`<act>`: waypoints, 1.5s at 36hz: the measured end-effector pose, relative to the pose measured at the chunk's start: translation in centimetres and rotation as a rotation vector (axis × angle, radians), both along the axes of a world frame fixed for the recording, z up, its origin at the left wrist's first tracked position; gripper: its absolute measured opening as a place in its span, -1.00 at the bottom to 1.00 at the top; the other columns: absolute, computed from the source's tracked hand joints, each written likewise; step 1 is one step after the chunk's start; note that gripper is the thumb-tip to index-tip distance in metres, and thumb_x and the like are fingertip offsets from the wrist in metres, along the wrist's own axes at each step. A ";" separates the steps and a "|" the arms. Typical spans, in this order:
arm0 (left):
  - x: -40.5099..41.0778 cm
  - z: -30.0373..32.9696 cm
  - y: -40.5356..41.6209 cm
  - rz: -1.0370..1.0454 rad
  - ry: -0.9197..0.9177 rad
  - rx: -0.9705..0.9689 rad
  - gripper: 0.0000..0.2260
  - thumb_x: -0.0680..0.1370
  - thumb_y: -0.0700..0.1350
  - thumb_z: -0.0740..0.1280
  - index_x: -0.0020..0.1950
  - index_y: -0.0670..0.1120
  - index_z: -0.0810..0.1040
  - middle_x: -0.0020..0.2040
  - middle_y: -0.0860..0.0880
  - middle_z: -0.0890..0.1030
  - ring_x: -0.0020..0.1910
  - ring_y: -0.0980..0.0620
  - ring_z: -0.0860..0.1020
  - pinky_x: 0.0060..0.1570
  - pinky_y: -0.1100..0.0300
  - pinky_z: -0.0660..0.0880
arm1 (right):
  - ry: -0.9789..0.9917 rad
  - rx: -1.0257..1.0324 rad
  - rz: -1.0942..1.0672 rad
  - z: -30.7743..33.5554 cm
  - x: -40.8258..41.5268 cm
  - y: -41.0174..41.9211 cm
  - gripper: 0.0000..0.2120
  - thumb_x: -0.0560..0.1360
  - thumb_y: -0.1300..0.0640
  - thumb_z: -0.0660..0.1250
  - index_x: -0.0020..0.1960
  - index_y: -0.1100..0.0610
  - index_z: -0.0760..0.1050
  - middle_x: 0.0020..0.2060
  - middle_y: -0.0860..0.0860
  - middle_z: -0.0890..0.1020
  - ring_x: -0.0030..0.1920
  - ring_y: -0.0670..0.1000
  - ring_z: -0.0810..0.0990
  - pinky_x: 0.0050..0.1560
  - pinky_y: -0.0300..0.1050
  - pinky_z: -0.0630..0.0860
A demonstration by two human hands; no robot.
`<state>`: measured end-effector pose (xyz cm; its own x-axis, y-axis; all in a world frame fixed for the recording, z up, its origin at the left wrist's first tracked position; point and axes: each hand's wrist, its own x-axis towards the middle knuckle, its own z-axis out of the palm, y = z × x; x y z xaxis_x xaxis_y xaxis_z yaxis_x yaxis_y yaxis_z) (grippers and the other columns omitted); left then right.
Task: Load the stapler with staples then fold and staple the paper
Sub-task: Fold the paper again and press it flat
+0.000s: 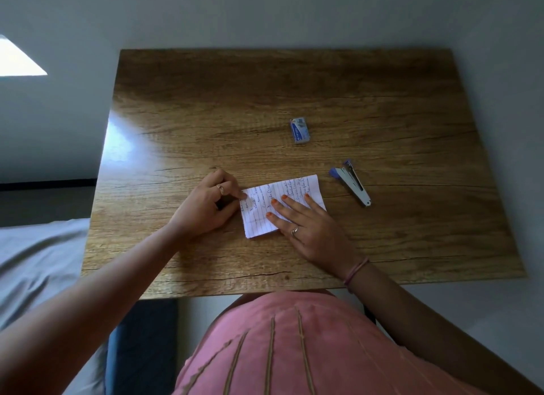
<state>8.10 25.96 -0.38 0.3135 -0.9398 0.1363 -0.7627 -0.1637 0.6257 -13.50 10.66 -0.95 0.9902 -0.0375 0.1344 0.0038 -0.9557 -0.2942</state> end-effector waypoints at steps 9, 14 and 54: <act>0.4 0.7 -0.2 0.093 0.099 -0.006 -0.78 0.40 -0.40 0.46 -0.07 -0.12 0.69 -0.08 -0.01 0.63 -0.08 0.19 0.54 -0.01 0.44 0.42 | 0.042 -0.014 -0.024 -0.1 0.1 0.2 -0.64 0.63 0.12 0.11 0.39 0.11 0.42 0.39 0.06 0.44 0.44 0.08 0.34 0.42 0.16 0.24; 0.4 0.9 -0.2 0.140 0.125 -0.010 -0.79 0.40 -0.36 0.48 -0.09 -0.07 0.70 -0.10 0.07 0.64 -0.08 0.13 0.60 -0.02 0.25 0.52 | 0.069 -0.010 -0.068 0.0 0.1 1.0 -0.63 0.60 0.20 0.23 0.40 0.14 0.41 0.40 0.07 0.42 0.44 0.10 0.32 0.42 0.20 0.26; -10.9 -0.4 -1.9 0.255 -0.045 0.236 -0.53 0.61 -0.16 -0.01 0.53 -0.23 0.13 0.54 -0.08 0.05 0.54 -0.05 -0.01 0.50 0.01 -0.10 | 0.350 0.064 -0.012 0.9 -0.5 0.3 -0.46 0.64 -0.02 0.00 0.56 0.06 -0.06 0.55 -0.05 -0.05 0.54 -0.07 -0.15 0.52 -0.02 -0.17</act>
<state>-2.82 24.05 -0.75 0.5407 -0.8393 -0.0561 -0.7049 -0.4885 0.5144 -14.02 11.01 -0.03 0.9753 -0.0463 -0.2160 -0.1186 -0.9346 -0.3353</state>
